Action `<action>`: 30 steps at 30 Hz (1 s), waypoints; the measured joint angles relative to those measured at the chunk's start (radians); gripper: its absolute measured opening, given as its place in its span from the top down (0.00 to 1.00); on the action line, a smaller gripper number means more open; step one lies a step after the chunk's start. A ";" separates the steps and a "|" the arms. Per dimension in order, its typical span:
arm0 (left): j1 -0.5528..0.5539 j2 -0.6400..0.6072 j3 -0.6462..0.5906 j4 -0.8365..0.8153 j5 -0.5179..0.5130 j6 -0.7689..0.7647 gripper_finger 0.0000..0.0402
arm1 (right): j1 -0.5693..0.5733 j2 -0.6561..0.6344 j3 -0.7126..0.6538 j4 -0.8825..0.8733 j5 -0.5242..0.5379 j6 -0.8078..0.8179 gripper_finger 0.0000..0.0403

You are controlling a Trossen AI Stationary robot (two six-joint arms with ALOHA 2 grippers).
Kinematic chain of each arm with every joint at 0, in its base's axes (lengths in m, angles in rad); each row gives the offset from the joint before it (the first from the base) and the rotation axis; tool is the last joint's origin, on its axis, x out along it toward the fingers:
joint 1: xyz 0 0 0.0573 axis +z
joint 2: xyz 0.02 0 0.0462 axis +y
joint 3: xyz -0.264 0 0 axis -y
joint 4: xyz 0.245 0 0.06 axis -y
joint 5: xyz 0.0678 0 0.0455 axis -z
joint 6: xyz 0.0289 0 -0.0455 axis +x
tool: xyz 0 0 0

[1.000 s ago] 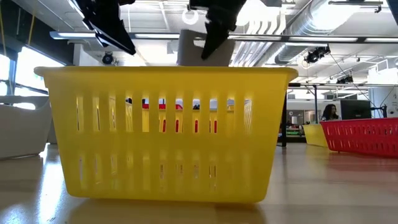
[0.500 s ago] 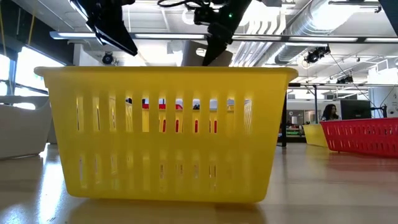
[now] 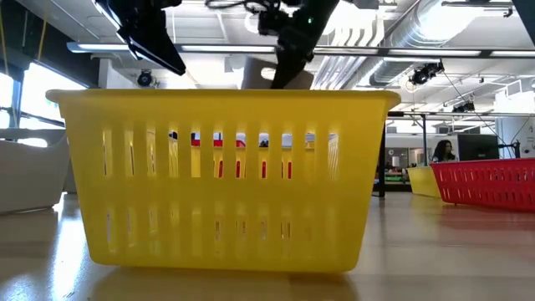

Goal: Stack baskets on shelf by color
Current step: Put the bottom right gray bin on the shelf

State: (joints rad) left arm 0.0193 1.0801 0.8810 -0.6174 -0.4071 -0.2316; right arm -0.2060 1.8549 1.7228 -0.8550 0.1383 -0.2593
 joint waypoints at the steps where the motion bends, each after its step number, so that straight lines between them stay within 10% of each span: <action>1: 0.000 0.000 0.000 0.000 -0.002 0.000 0.76 | 0.003 0.000 -0.020 -0.001 0.001 0.009 1.00; 30: 0.001 0.000 0.000 -0.007 -0.076 0.000 0.76 | -0.037 -0.002 -0.103 0.081 -0.057 0.011 1.00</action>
State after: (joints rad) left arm 0.0200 1.0801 0.8810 -0.6247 -0.4835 -0.2317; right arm -0.2434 1.8534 1.6199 -0.7737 0.0818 -0.2481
